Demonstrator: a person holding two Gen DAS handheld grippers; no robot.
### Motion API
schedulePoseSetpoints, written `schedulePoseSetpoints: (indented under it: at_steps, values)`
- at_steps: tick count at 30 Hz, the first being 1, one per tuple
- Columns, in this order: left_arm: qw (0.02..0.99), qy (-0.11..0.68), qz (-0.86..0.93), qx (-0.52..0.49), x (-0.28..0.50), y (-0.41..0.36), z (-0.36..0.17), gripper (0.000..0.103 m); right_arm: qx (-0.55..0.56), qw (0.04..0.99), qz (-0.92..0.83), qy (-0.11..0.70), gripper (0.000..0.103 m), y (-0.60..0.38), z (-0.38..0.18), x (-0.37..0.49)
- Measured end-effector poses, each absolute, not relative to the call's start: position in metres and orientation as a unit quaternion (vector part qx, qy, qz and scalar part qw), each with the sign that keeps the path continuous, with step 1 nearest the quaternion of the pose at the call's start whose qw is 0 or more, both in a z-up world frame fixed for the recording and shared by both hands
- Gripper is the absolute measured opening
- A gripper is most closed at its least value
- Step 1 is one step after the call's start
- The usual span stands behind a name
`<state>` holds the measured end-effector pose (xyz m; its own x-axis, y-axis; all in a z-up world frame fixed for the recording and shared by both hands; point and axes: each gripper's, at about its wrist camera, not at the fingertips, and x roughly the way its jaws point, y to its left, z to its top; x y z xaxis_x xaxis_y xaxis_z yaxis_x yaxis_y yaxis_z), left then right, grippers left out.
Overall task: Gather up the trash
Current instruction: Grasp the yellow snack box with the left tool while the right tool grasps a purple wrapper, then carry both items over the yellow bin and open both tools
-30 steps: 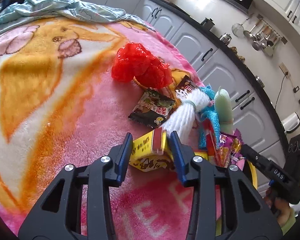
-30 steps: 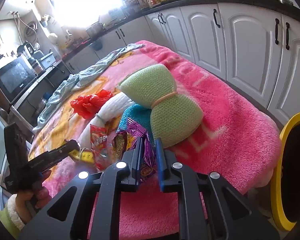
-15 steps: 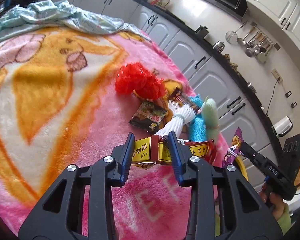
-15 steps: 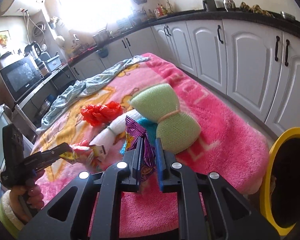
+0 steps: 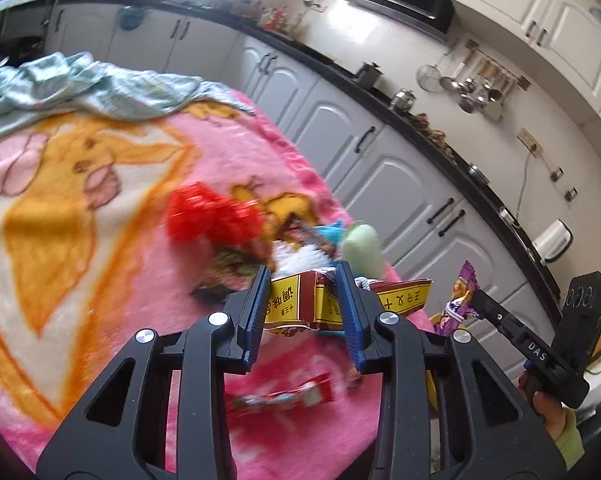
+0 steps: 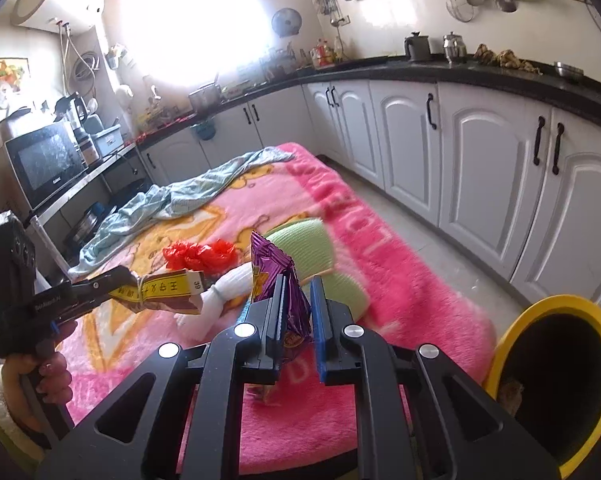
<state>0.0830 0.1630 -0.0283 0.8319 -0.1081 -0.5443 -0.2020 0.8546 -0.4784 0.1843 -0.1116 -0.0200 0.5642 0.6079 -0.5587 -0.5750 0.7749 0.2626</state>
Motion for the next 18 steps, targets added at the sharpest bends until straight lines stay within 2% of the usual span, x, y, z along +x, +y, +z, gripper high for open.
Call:
schedulePoseSetpoints:
  at_steps: [18]
  values:
    - [0.928,0.296,-0.089,-0.209,0.169,0.026,0.002,0.026,0.074,0.928,0.224,0.288,0.012,-0.247,0.005,0.195]
